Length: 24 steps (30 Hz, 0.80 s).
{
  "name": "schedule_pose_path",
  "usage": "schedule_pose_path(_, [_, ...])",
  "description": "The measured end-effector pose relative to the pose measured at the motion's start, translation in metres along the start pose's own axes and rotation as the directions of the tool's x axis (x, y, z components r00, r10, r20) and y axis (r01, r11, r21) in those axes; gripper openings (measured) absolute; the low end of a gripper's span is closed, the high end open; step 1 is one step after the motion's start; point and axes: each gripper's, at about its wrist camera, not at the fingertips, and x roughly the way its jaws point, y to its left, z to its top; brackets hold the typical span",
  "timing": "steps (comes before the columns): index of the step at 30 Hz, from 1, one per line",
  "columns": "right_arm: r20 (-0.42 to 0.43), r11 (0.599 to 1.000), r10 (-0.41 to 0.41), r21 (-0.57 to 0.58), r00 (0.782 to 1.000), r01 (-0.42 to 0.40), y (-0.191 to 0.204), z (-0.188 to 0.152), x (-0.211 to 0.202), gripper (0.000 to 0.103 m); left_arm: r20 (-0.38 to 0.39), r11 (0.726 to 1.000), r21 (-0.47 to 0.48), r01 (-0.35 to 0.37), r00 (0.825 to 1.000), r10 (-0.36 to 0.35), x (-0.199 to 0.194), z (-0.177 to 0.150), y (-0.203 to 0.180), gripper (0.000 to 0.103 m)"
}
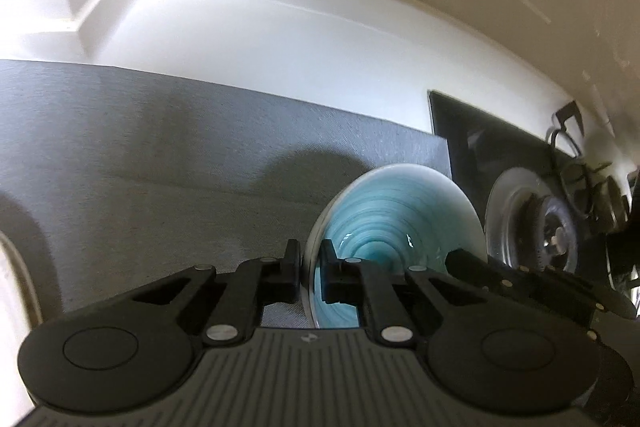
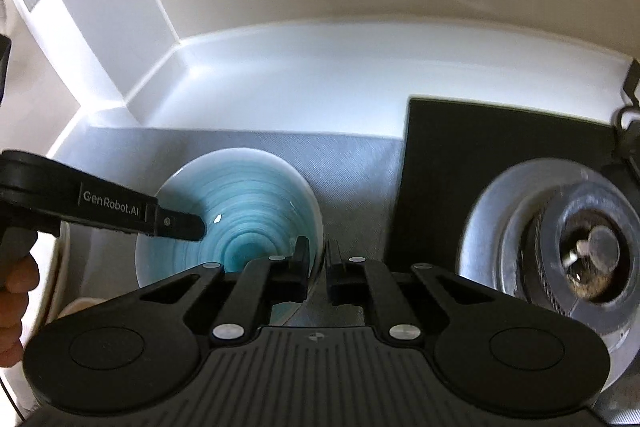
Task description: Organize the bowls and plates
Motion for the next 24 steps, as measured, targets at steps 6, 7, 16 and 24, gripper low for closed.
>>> schedule_pose_path(6, [0.04,0.997,0.061,-0.057,0.997,-0.059,0.023,0.012,-0.018,0.007,0.058,0.999,-0.044,0.0,0.998,0.003,-0.045,-0.015,0.023,0.01])
schedule_pose_path(7, [0.043,0.995,0.073,-0.072,0.996,-0.07,0.029,0.012,-0.021,0.007,0.067,0.999,-0.052,-0.004,0.998,0.007,-0.053,-0.019,0.027,0.01])
schedule_pose_path(16, [0.001,0.961,0.181,-0.215,0.983,-0.177,0.082,0.006,-0.042,0.007,0.063,0.986,-0.162,-0.037,0.997,0.048,-0.104,-0.074,0.068,0.01])
schedule_pose_path(24, [-0.131,0.929,0.203,-0.288,0.97,-0.233,0.112,-0.017,-0.036,0.008,-0.058,0.972,-0.226,-0.059,0.997,0.047,-0.098,-0.116,0.089,0.01])
